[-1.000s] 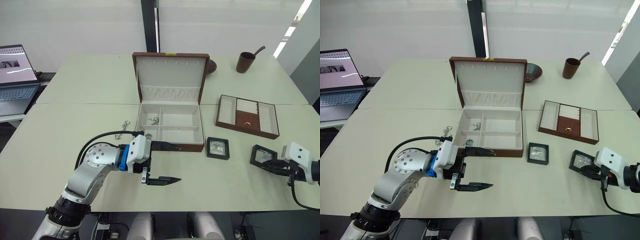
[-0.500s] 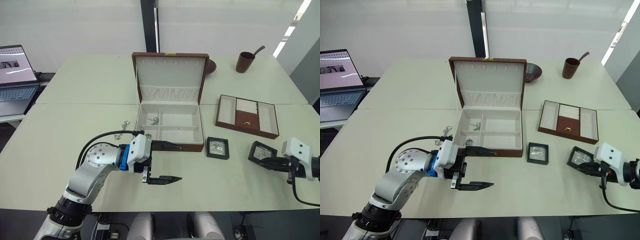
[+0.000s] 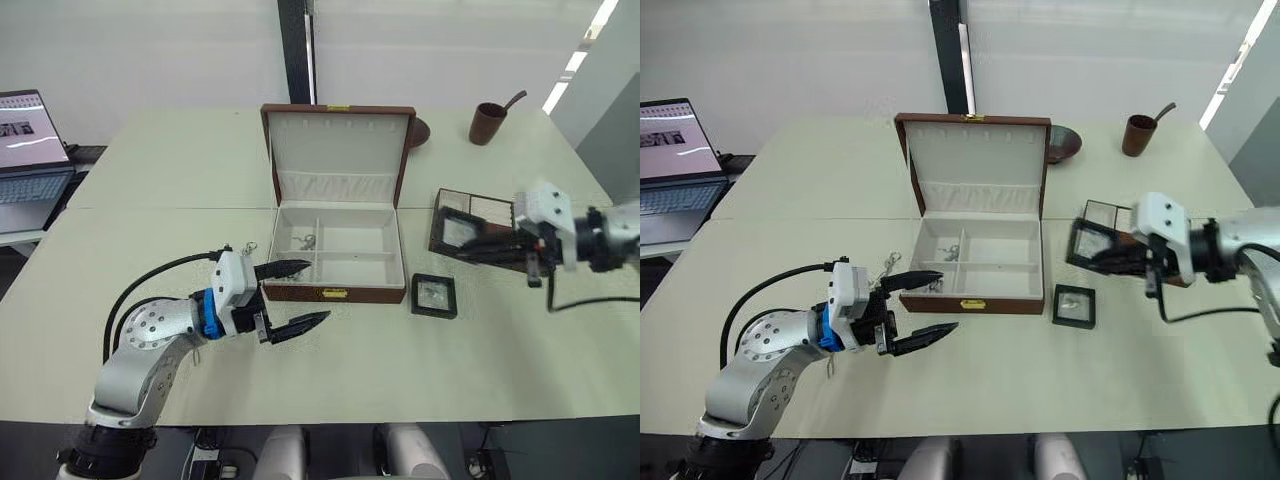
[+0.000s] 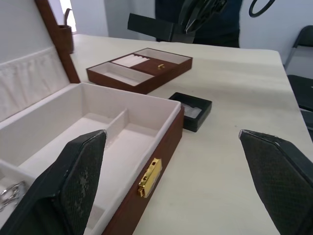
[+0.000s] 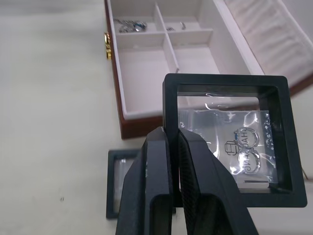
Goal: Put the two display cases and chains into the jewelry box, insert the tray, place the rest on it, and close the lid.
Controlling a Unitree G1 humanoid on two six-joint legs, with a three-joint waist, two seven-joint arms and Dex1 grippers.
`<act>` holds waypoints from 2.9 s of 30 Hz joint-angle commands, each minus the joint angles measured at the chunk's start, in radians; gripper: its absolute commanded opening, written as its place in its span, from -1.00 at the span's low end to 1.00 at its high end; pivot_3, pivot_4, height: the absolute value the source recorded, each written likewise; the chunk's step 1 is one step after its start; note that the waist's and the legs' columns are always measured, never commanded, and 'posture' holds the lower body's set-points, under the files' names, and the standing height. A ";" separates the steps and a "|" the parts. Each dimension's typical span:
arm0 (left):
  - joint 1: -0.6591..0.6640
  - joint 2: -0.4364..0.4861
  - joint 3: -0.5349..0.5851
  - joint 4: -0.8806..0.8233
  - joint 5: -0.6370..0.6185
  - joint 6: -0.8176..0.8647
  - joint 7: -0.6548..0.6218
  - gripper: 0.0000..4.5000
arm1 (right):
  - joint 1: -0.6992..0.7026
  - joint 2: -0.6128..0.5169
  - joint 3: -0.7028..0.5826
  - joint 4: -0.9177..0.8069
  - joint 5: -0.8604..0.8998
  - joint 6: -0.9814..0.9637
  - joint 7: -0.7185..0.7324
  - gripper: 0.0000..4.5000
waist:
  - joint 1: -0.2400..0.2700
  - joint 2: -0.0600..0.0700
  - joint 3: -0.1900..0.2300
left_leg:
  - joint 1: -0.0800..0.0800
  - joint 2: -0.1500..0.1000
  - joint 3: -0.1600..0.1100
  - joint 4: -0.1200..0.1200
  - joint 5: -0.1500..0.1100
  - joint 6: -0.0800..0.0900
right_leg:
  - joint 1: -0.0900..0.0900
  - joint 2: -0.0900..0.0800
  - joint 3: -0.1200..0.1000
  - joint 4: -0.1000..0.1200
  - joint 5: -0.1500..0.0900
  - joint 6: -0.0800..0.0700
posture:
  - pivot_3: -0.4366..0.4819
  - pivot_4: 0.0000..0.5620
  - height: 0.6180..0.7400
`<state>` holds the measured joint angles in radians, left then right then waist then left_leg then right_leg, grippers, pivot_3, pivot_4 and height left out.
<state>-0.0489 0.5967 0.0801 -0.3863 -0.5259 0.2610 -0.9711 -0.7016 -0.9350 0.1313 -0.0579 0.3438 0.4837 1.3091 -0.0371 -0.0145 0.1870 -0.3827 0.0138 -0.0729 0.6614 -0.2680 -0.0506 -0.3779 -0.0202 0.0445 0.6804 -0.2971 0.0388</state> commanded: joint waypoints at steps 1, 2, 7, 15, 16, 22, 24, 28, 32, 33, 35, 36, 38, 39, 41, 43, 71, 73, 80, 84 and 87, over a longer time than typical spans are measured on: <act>0.046 0.003 0.066 -0.056 -0.022 0.007 0.054 1.00 | -0.114 0.074 0.070 0.083 -0.063 -0.054 0.012 -0.99 | 0.004 0.000 0.000 | 0.000 0.000 -0.001 0.000 0.000 0.000 | 0.000 0.000 0.000 0.000 0.000 0.000 | -0.05 -0.47 1.00; 0.060 0.000 0.077 -0.064 -0.024 0.008 0.069 1.00 | -0.143 0.101 0.092 0.113 -0.087 -0.071 0.008 -0.99 | 0.006 0.000 0.000 | -0.001 0.000 -0.001 0.000 0.000 0.000 | -0.001 0.000 -0.001 0.000 0.000 -0.001 | -0.05 -0.47 1.00; 0.153 -0.020 0.132 -0.111 -0.029 0.008 0.138 1.00 | -0.255 0.234 0.198 0.227 -0.184 -0.110 0.005 -0.99 | 0.010 0.000 0.000 | -0.003 0.001 -0.002 0.000 0.000 0.000 | -0.002 -0.003 -0.001 0.000 0.000 0.000 | -0.05 -0.47 1.00; 0.221 -0.043 0.159 -0.156 -0.036 0.009 0.203 1.00 | -0.382 0.393 0.291 0.454 -0.324 -0.145 -0.030 -0.99 | 0.007 0.000 0.000 | -0.003 0.000 -0.003 0.000 0.000 0.000 | -0.003 -0.002 -0.002 0.000 0.000 -0.001 | -0.05 -0.47 1.00; 0.221 -0.044 0.156 -0.158 -0.035 0.009 0.207 1.00 | -0.395 0.412 0.295 0.488 -0.337 -0.157 -0.037 -0.99 | 0.007 0.000 0.000 | -0.003 0.000 -0.003 0.000 0.000 0.000 | -0.003 -0.002 -0.002 0.001 0.000 -0.001 | -0.05 -0.47 1.00; 0.217 -0.047 0.144 -0.164 -0.034 0.010 0.221 1.00 | -0.429 0.473 0.302 0.609 -0.393 -0.214 -0.045 -0.99 | 0.007 0.000 0.000 | -0.003 -0.001 -0.003 0.000 0.000 0.000 | -0.003 -0.002 -0.002 0.001 0.000 -0.001 | -0.05 -0.47 1.00; 0.215 -0.047 0.140 -0.165 -0.035 0.010 0.224 1.00 | -0.434 0.486 0.304 0.634 -0.408 -0.227 -0.043 -0.99 | 0.006 0.000 0.000 | -0.003 -0.001 -0.003 0.000 0.000 0.000 | -0.003 -0.002 -0.001 0.001 0.000 -0.001 | -0.05 -0.47 1.00; 0.214 -0.047 0.133 -0.168 -0.034 0.011 0.227 1.00 | -0.426 0.497 0.309 0.655 -0.433 -0.241 -0.032 -0.99 | 0.005 0.000 0.000 | -0.003 -0.001 -0.002 0.000 0.000 0.000 | -0.004 -0.001 -0.001 0.001 0.000 -0.001 | -0.05 -0.47 1.00; 0.211 -0.048 0.127 -0.172 -0.034 0.013 0.233 1.00 | -0.424 0.514 0.304 0.685 -0.455 -0.252 -0.046 -0.99 | 0.005 0.000 0.000 | -0.003 -0.001 -0.002 -0.001 0.000 0.000 | -0.004 -0.001 -0.001 0.001 0.000 -0.001 | -0.05 -0.47 1.00; 0.211 -0.048 0.126 -0.174 -0.034 0.013 0.234 1.00 | -0.424 0.516 0.303 0.689 -0.458 -0.254 -0.046 -0.99 | 0.005 0.000 0.000 | -0.003 -0.001 -0.002 -0.001 0.000 0.000 | -0.004 -0.001 -0.001 0.001 0.000 -0.001 | -0.05 -0.47 1.00; 0.209 -0.046 0.121 -0.177 -0.035 0.015 0.238 1.00 | -0.426 0.523 0.302 0.707 -0.465 -0.260 -0.051 -0.99 | 0.005 0.000 0.000 | -0.003 -0.001 -0.002 -0.001 0.000 0.000 | -0.004 -0.001 -0.001 0.001 0.000 -0.001 | -0.05 -0.47 1.00; 0.208 -0.045 0.120 -0.179 -0.036 0.016 0.240 1.00 | -0.427 0.526 0.302 0.714 -0.467 -0.263 -0.053 -0.99 | 0.005 0.000 0.000 | -0.003 -0.001 -0.002 -0.001 0.000 0.000 | -0.004 -0.001 -0.001 0.001 0.000 -0.001 | -0.05 -0.47 1.00; 0.207 -0.043 0.119 -0.182 -0.037 0.019 0.242 1.00 | -0.431 0.533 0.300 0.729 -0.473 -0.269 -0.060 -0.99 | 0.005 0.000 0.000 | -0.003 -0.001 -0.002 -0.001 0.000 0.000 | -0.004 -0.001 -0.001 0.001 0.000 -0.001 | -0.05 -0.47 1.00; 0.206 -0.043 0.120 -0.182 -0.037 0.020 0.243 1.00 | -0.433 0.536 0.299 0.737 -0.475 -0.272 -0.063 -0.99 | 0.005 0.000 0.000 | -0.003 -0.001 -0.002 -0.001 0.000 0.000 | -0.004 -0.001 -0.001 0.001 0.000 -0.001 | -0.05 -0.47 1.00; 0.207 -0.043 0.120 -0.186 -0.037 0.023 0.244 1.00 | -0.436 0.539 0.295 0.745 -0.477 -0.276 -0.064 -0.70 | 0.005 0.000 0.000 | -0.003 -0.001 -0.002 -0.001 0.000 0.000 | -0.004 -0.001 -0.001 0.001 0.000 -0.001 | -0.05 -0.47 1.00; 0.210 -0.043 0.119 -0.191 -0.036 0.025 0.245 1.00 | -0.435 0.541 0.291 0.745 -0.479 -0.279 -0.064 -0.52 | 0.005 0.000 0.000 | -0.003 -0.001 -0.002 -0.001 0.000 0.000 | -0.005 -0.001 -0.001 0.001 0.000 -0.001 | -0.05 -0.47 1.00; 0.162 0.108 0.358 0.112 -0.109 0.094 0.125 1.00 | 0.140 0.192 -0.298 0.200 -0.005 -0.087 -0.013 0.96 | 0.008 0.000 0.000 | -0.012 -0.001 -0.004 -0.001 0.000 0.000 | -0.009 0.000 -0.004 0.001 0.000 -0.002 | -0.05 -0.47 1.00; 0.157 0.138 0.393 0.180 -0.098 0.076 0.106 1.00 | 0.246 0.158 -0.364 0.195 0.006 -0.106 -0.044 0.96 | 0.010 0.002 0.001 | -0.012 -0.001 -0.003 -0.001 0.000 0.000 | -0.009 0.000 -0.004 0.001 -0.001 -0.003 | -0.05 -0.47 1.00; 0.123 0.222 0.459 0.407 -0.043 -0.007 0.034 1.00 | 0.490 0.083 -0.493 0.247 0.016 -0.146 -0.097 0.96 | 0.003 0.002 0.001 | -0.010 -0.001 0.002 0.000 0.000 0.000 | -0.009 0.000 -0.002 0.001 -0.001 -0.002 | -0.05 -0.47 1.00; 0.085 0.254 0.469 0.507 -0.017 -0.049 0.009 1.00 | 0.545 0.075 -0.536 0.290 0.019 -0.169 -0.131 0.96 | 0.003 0.002 0.001 | -0.010 0.000 0.003 -0.001 0.000 0.000 | -0.009 0.001 -0.001 0.001 -0.001 -0.002 | -0.05 -0.47 1.00; 0.065 0.271 0.474 0.572 -0.001 -0.074 -0.005 1.00 | 0.578 0.081 -0.552 0.317 0.016 -0.194 -0.154 0.96 | 0.004 0.002 0.001 | -0.010 -0.001 0.003 -0.001 0.000 0.000 | -0.009 0.000 -0.001 0.001 -0.001 -0.002 | -0.05 -0.47 1.00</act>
<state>0.0214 0.8444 0.5167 0.1718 -0.5316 0.2105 -0.9646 -0.1281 -0.8412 -0.3772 0.2544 0.3380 0.3119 1.1686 -0.0329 -0.0125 0.1883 -0.3923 0.0133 -0.0695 0.6607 -0.2680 -0.0506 -0.3867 -0.0199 0.0433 0.6818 -0.2979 0.0367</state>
